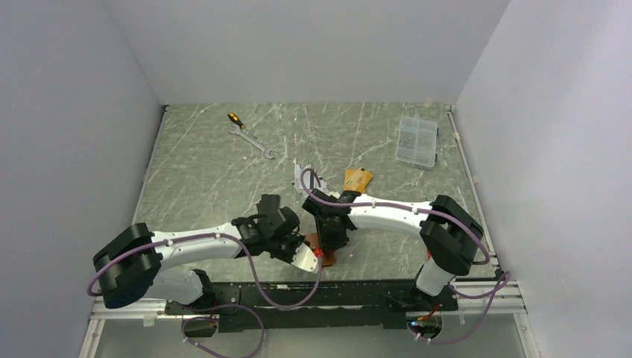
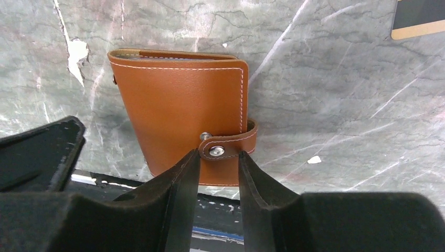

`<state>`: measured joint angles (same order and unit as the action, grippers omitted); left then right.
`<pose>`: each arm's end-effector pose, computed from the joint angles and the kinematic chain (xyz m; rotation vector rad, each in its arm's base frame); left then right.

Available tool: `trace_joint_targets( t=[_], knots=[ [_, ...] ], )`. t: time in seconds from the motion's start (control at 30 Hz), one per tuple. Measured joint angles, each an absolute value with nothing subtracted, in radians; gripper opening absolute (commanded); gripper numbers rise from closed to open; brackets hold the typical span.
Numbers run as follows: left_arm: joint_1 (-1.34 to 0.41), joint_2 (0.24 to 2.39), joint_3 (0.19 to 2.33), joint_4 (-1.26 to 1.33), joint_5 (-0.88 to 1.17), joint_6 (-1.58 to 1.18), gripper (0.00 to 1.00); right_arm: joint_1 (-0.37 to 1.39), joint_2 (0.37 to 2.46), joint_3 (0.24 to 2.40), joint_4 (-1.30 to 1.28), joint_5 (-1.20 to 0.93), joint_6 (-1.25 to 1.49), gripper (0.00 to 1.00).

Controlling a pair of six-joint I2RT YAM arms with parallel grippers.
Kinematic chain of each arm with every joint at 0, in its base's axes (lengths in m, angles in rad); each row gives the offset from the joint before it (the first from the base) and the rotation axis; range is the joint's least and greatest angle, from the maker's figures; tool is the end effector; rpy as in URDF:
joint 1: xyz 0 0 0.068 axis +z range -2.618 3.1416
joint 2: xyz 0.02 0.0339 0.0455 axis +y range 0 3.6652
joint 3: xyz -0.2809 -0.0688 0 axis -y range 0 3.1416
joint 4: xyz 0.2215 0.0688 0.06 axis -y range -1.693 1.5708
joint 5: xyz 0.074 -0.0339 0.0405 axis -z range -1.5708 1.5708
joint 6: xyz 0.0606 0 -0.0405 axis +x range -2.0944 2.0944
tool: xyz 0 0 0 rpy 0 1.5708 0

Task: Put the credit cards into the card holder
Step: Close the card holder at the center of the board.

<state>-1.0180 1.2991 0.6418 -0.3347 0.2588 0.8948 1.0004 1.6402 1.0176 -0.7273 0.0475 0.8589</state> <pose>0.1071 -0.2032 0.1853 2.1448 1.3919 -0.3787 0.1557 0.2374 0.1820 -0.2017 2.9566 0.2213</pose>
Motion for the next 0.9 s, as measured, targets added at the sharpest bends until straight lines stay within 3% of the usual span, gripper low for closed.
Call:
trace_joint_targets(
  t=[0.27,0.5,0.7,0.83,0.9],
  knots=[
    [-1.161,1.293,0.521,-0.171,0.110,0.961,0.26,1.001,1.641,1.026,-0.726,0.053,0.865,0.30],
    [-1.244,1.308,0.476,-0.014,-0.014,1.063,0.26,1.009,1.642,1.056,-0.735,0.071,0.873,0.14],
    [-1.255,1.313,0.465,0.025,-0.015,1.124,0.23,1.010,1.655,1.067,-0.750,0.075,0.876,0.15],
    [-1.249,1.314,0.464,-0.004,0.042,1.135,0.22,1.010,1.668,1.073,-0.777,0.081,0.875,0.29],
    [-1.243,1.314,0.464,-0.022,0.066,1.140,0.21,1.017,1.679,1.095,-0.802,0.095,0.874,0.31]
  ],
)
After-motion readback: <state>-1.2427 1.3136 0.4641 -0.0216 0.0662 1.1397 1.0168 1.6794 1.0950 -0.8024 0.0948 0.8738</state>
